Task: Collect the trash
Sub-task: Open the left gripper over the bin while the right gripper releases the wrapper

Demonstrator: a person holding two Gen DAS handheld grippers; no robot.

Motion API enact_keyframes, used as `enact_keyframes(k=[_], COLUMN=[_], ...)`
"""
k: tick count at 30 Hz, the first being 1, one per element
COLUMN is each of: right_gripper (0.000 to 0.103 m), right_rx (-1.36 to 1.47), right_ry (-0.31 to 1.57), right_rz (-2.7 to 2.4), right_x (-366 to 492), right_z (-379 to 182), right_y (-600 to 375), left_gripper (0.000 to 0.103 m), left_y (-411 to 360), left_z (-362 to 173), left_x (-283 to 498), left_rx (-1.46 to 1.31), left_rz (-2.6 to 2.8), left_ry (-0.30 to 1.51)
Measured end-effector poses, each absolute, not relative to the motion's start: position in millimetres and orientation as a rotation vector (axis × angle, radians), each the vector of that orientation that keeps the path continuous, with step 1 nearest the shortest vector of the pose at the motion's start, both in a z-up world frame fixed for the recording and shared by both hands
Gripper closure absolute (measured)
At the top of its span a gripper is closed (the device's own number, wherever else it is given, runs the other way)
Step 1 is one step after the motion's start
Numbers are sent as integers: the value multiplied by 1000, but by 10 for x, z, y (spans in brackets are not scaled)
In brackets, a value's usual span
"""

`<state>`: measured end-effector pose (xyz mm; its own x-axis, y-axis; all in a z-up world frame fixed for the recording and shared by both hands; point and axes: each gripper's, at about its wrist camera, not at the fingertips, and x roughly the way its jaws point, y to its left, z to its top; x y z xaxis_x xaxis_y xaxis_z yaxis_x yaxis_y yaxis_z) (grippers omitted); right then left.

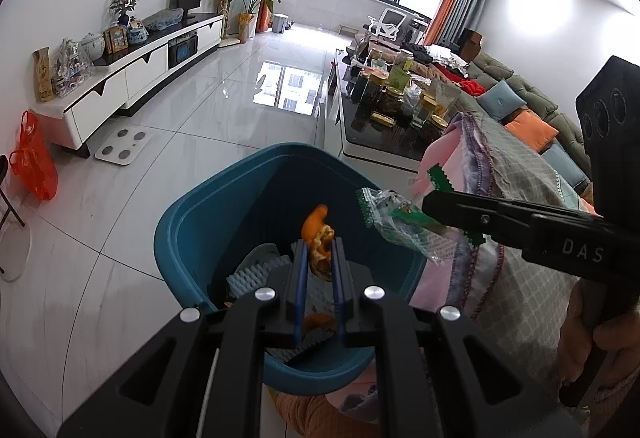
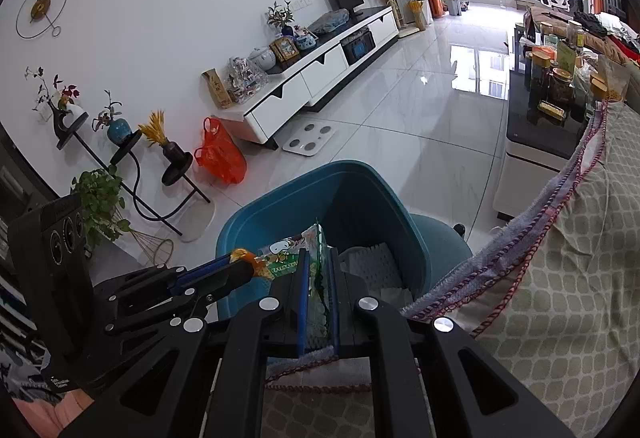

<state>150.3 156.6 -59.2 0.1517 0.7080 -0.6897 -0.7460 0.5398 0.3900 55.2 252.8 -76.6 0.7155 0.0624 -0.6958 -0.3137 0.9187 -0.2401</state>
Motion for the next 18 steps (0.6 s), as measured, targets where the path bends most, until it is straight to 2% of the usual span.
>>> enact_keyframes(k=[8,10,12,14,15,16,18], right_gripper=[92,91,90,84,73,68,68], right_rx=[-44,-40,-38,-37,-32,-25,-13], right_ry=[986,990,991,990,989,989,988], right_rz=[1033,1031,1032,1027,1021,1015,1015], right_x=[1542,1547,1536,1536,1540,1541,1542], right_z=[-638,-649,-665,-662,-664,-668,-671], right_y=[1638,1643,1640,1639,1631,1622,1610], left_gripper=[90,86,76,70,67,64,56], left_y=[2592,2598,2596,2607,2610,2597,2588], left_z=[-829,-843,-849,-846,-841,-832,-816], left_x=[597,612,602,590,580,570,541], left_rx=[-375,-377,-375,-373,-374,-374,-369], left_rz=[214,211,219,223,225,226,230], left_ry=[765,772,771,768,765,762,753])
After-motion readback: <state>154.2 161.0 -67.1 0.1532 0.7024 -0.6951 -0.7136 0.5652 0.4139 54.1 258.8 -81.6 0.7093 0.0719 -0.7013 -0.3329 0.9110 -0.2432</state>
